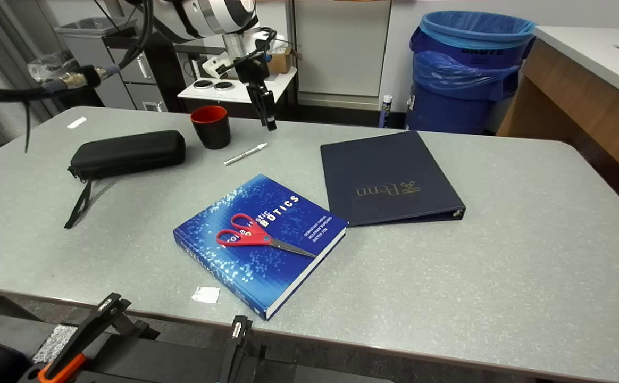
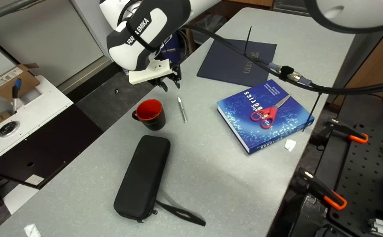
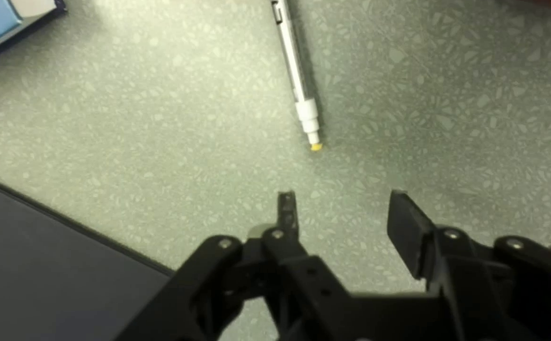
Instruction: Take the pen out of the mug and put it on the table
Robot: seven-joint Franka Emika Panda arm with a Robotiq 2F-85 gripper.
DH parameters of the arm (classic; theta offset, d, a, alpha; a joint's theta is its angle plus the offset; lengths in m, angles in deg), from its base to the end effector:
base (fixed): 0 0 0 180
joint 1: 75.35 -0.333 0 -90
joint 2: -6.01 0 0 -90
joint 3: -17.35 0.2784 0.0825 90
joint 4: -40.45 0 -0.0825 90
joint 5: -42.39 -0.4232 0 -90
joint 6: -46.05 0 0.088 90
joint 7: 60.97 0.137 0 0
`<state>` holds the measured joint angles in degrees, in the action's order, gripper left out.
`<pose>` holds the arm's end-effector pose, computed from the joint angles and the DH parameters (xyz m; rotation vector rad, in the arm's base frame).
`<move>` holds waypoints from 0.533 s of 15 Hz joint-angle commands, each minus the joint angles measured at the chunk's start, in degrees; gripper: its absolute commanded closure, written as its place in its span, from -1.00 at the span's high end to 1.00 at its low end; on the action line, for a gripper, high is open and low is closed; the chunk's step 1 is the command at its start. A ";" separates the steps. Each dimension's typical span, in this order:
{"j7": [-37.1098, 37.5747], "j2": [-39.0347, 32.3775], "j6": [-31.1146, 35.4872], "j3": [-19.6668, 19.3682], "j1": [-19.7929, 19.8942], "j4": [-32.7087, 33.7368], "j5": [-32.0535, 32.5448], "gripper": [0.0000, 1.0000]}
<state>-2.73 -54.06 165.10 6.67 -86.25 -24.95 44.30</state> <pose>0.7497 0.0294 0.0854 2.6268 -1.2864 0.0151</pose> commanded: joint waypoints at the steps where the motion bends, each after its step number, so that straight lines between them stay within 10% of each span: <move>1: 2.14 -2.09 -0.78 0.70 1.10 4.55 0.24 0.75; 8: 1.01 -0.35 -0.18 1.31 1.08 1.61 0.65 1.00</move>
<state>-2.02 -54.33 165.10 7.25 -85.64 -23.61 44.23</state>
